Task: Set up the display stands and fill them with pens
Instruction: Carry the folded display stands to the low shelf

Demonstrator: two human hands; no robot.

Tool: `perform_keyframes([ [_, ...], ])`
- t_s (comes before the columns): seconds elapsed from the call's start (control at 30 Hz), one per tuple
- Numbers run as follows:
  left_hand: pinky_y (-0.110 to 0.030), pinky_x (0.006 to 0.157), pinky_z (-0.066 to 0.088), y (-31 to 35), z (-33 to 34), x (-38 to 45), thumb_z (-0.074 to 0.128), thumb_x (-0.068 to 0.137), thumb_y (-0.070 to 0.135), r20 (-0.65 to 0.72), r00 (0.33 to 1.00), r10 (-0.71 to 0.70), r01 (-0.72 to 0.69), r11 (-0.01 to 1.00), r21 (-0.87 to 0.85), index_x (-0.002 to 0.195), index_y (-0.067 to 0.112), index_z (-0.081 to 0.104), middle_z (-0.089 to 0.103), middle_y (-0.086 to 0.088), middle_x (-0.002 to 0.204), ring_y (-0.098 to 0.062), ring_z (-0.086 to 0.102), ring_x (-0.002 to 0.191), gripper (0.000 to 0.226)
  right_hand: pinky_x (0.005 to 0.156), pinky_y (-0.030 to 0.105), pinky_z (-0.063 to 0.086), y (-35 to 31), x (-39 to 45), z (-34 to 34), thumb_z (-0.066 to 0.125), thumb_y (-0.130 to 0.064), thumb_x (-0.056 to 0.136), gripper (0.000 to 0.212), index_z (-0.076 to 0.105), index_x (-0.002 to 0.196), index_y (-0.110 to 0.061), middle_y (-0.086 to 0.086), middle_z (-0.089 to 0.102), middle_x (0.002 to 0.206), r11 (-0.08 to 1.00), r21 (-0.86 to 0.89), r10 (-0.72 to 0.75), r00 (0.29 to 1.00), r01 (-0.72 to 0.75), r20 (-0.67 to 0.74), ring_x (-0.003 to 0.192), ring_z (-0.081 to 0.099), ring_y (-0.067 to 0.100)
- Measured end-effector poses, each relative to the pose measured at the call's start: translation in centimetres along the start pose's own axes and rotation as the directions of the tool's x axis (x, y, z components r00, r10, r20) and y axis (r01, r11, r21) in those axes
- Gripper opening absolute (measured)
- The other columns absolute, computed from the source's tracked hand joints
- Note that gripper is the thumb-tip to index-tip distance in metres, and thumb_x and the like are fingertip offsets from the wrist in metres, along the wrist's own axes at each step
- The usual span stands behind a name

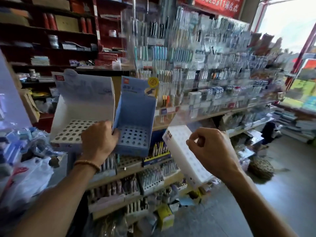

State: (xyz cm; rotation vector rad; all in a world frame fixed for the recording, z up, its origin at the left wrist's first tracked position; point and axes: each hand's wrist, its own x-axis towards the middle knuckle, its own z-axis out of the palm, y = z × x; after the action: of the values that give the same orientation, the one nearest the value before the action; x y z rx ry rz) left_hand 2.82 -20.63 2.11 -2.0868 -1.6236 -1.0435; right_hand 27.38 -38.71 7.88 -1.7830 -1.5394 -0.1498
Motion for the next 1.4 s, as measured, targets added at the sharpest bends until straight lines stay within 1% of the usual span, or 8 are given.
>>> perform_keyframes([
  [0.17,-0.032,0.049,0.037,7.0,-3.7,-7.7,0.07,0.082,0.023,0.05,0.999,0.021,-0.017,0.997,-0.076,0.069,0.005,0.061,0.061,-0.016,0.064,-0.035,0.056,0.054,0.024,0.054,0.015,0.033,5.3,-7.8,-4.8,0.075,-0.018,0.082,0.013,0.071,0.071,-0.022,-0.013,0.05,0.047,0.994,-0.025,0.102,0.995,-0.102,-0.024,0.05,0.05,0.002],
  [0.4,-0.023,0.049,0.019,15.8,-5.2,-16.7,0.079,0.074,0.013,0.148,0.986,0.071,-0.032,0.968,-0.25,0.06,0.01,0.056,0.055,-0.011,0.054,-0.021,0.034,0.047,0.028,0.051,0.014,0.034,13.4,-17.3,-9.1,0.078,-0.013,0.078,0.021,0.066,0.066,-0.025,-0.012,0.041,0.041,0.949,-0.063,0.3,0.948,-0.307,-0.106,0.045,0.045,0.001],
  [0.57,-0.023,0.051,0.025,20.6,-3.6,-22.1,0.082,0.071,0.014,0.231,0.952,0.202,-0.135,0.952,-0.276,0.06,0.008,0.058,0.057,-0.011,0.054,-0.031,0.051,0.041,0.027,0.052,0.007,0.03,19.0,-21.2,-10.9,0.078,-0.013,0.079,0.013,0.071,0.07,-0.019,-0.016,0.044,0.045,0.903,-0.076,0.409,0.899,-0.424,-0.154,0.048,0.048,-0.001],
  [0.73,-0.024,0.052,0.028,25.1,0.1,-26.1,0.084,0.068,0.015,0.352,0.885,0.304,-0.194,0.929,-0.315,0.061,0.009,0.059,0.057,-0.009,0.051,-0.029,0.053,0.042,0.027,0.051,0.017,0.031,24.8,-23.5,-10.8,0.078,-0.016,0.08,0.01,0.073,0.072,-0.018,-0.018,0.042,0.045,0.841,-0.131,0.503,0.848,-0.524,-0.165,0.049,0.046,0.009],
  [0.83,-0.026,0.052,0.029,28.5,3.8,-25.9,0.07,0.073,0.023,0.374,0.877,0.301,-0.154,0.914,-0.375,0.061,0.011,0.056,0.057,-0.009,0.054,-0.032,0.054,0.045,0.022,0.056,0.026,0.031,28.4,-23.6,-10.4,0.079,-0.015,0.079,0.009,0.073,0.072,-0.017,-0.018,0.041,0.044,0.814,-0.144,0.54,0.825,-0.563,-0.168,0.051,0.049,0.013],
  [1.0,-0.026,0.052,0.028,37.5,11.2,-23.4,0.063,0.07,0.023,0.417,0.824,0.384,-0.185,0.878,-0.441,0.058,0.01,0.055,0.057,-0.013,0.056,-0.035,0.054,0.045,0.02,0.055,0.033,0.046,35.0,-24.5,-10.9,0.081,-0.013,0.076,0.012,0.072,0.07,-0.016,-0.017,0.042,0.047,0.748,-0.133,0.626,0.757,-0.651,-0.187,0.05,0.058,0.022],
  [1.2,-0.026,0.051,0.027,48.1,18.0,-20.2,0.064,0.066,0.022,0.427,0.736,0.525,-0.303,0.82,-0.485,0.059,0.007,0.055,0.056,-0.017,0.054,-0.036,0.054,0.043,0.019,0.052,0.019,0.038,41.0,-24.1,-13.8,0.08,-0.017,0.079,0.013,0.071,0.07,-0.019,-0.018,0.045,0.046,0.65,-0.089,0.725,0.651,-0.754,-0.225,0.046,0.049,0.005],
  [1.4,-0.023,0.051,0.022,58.0,23.7,-19.7,0.062,0.072,0.026,0.409,0.686,0.601,-0.335,0.76,-0.557,0.058,0.009,0.055,0.053,-0.012,0.051,-0.026,0.043,0.041,0.023,0.055,0.031,0.048,50.1,-21.7,-17.1,0.079,-0.014,0.08,0.014,0.07,0.07,-0.018,-0.01,0.061,0.058,0.582,-0.061,0.758,0.568,-0.811,-0.322,0.052,0.057,0.011],
])
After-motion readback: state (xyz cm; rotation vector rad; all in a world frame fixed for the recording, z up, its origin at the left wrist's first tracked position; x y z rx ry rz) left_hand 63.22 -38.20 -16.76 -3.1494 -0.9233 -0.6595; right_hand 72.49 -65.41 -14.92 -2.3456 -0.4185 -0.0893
